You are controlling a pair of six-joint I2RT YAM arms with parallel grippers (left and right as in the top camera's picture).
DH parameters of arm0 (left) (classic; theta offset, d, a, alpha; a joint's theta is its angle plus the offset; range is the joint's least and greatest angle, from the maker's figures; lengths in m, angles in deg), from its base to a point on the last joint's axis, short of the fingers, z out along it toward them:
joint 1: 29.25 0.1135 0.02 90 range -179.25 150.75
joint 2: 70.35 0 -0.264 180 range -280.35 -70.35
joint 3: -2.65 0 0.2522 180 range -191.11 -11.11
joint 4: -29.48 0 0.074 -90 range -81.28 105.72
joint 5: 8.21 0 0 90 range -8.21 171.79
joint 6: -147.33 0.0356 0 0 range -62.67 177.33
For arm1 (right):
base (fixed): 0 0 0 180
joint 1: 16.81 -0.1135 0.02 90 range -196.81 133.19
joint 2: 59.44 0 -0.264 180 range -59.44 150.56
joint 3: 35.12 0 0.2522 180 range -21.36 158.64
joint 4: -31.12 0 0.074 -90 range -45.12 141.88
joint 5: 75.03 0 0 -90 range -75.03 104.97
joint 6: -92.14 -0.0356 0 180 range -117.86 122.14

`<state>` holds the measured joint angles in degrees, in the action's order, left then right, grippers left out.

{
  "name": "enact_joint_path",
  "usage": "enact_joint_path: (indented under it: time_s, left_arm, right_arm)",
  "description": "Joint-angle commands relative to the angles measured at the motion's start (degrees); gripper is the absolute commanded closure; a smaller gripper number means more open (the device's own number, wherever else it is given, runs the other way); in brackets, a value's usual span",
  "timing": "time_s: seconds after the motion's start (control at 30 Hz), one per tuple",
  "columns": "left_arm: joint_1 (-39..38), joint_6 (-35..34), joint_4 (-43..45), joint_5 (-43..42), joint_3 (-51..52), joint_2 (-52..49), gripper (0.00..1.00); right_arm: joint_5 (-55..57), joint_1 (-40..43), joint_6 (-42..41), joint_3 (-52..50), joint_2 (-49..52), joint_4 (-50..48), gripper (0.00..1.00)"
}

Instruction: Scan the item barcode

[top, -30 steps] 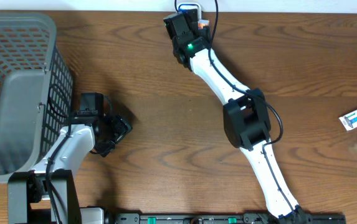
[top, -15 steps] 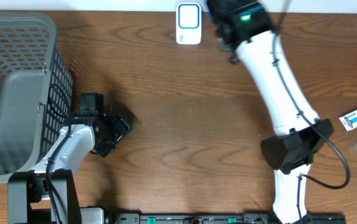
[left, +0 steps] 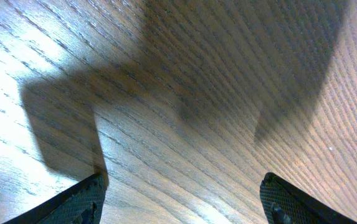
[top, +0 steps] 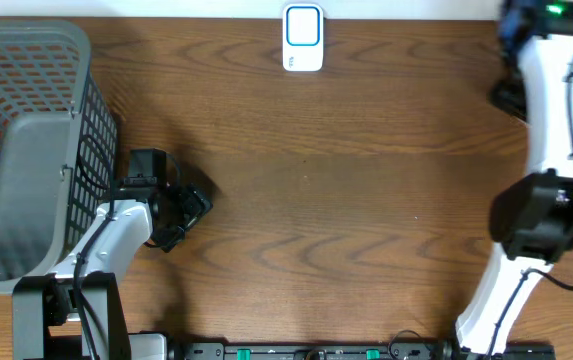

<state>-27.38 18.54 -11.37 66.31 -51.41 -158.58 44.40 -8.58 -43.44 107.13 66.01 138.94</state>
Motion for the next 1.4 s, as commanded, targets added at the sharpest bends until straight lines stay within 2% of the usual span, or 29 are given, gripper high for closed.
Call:
enact_joint_path:
  time_s: [0.0, 0.27, 0.33, 0.4, 0.43, 0.67, 0.87, 1.07, 1.37]
  left_arm:
    - [1.4, 0.8, -2.4, 10.4, 7.2, -6.8, 0.17]
    - [1.4, 0.8, -2.4, 10.4, 7.2, -6.8, 0.18]
    - [1.4, 0.8, -2.4, 10.4, 7.2, -6.8, 0.17]
    - [1.4, 0.8, -2.4, 10.4, 7.2, -6.8, 0.17]
    - [1.4, 0.8, -2.4, 10.4, 7.2, -6.8, 0.17]
    - [1.4, 0.8, -2.4, 10.4, 7.2, -6.8, 0.18]
    - [1.4, 0.8, -2.4, 10.4, 7.2, -6.8, 0.18]
    - [1.4, 0.8, -2.0, 10.4, 7.2, -6.8, 0.17]
    - [1.4, 0.8, 6.3, 10.5, 7.2, -6.9, 0.17]
  right_arm:
    - [-0.4, 6.0, -2.1, -6.0, 0.3, -3.2, 0.33]
    - [-5.8, 16.3, -2.1, -23.6, 0.3, -21.9, 0.32]
    - [-6.6, 17.8, -2.1, -25.9, 0.3, -24.9, 0.2]
    - [-6.1, 18.9, -1.1, -26.4, 0.3, -26.3, 0.01]
    - [-5.9, 19.5, -0.3, -26.3, 0.3, -26.9, 0.01]
    - [-7.0, 22.3, 0.7, -17.4, -2.0, -23.0, 0.01]
    - [-17.0, 22.4, 1.9, -4.0, -9.4, -20.7, 0.01]
    - [-32.1, 21.7, 4.8, 5.6, -21.4, -27.9, 0.01]
    - [-32.3, 21.3, 5.0, 7.7, -37.4, -35.4, 0.01]
